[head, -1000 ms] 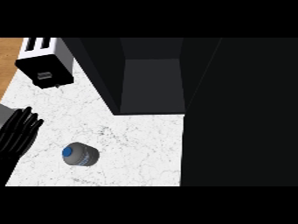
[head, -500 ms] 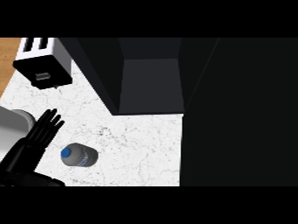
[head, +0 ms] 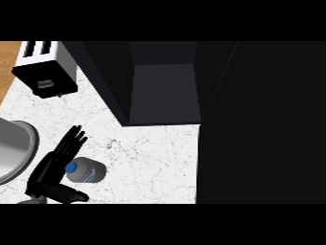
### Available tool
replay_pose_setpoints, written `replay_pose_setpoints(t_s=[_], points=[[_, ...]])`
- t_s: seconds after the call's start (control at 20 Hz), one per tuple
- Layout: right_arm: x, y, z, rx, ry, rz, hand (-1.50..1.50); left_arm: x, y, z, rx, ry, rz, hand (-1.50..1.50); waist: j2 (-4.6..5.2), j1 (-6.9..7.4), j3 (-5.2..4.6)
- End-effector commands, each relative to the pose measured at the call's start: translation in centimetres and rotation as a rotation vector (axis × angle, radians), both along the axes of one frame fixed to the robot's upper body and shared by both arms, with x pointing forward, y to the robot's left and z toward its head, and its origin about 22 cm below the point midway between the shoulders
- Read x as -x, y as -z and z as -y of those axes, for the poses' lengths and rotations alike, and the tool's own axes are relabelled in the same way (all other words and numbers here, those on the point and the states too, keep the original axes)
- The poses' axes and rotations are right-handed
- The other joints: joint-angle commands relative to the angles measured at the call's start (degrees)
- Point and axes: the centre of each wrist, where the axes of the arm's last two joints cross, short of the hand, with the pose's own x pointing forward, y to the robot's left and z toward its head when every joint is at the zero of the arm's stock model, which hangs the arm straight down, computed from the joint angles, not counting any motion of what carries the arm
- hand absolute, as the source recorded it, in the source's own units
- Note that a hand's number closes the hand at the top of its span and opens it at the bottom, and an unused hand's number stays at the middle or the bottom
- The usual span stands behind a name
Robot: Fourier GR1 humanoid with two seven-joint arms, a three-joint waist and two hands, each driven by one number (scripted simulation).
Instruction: Pick up the bottled water, place it into the cabinet and close the cabinet
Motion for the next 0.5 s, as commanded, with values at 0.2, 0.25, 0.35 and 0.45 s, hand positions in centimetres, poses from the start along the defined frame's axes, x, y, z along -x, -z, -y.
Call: replay_pose_setpoints(t_s=[0.2, 0.25, 0.35, 0.45], points=[[1.1, -2.1, 1.1, 0.071, -0.002, 0.059, -1.50, -1.8, 3.8, 1.3, 0.034, 0.048, 0.011, -1.50, 0.03, -0.40, 0.04], [1.3, -2.9, 0.9, 0.067, 0.021, 0.065, -1.50, 0.2, 5.4, 2.5, 0.043, 0.068, 0.025, -1.50, 0.04, -0.15, 0.01], [1.7, -3.3, 0.9, 0.077, 0.014, 0.055, -1.50, 1.0, 5.9, 1.2, 0.054, 0.076, 0.015, -1.50, 0.04, 0.15, 0.01], [1.4, -3.1, 1.2, 0.091, 0.004, 0.061, -1.50, -0.9, 6.1, 3.4, 0.103, 0.068, 0.017, 1.50, 0.20, 0.10, -0.01]])
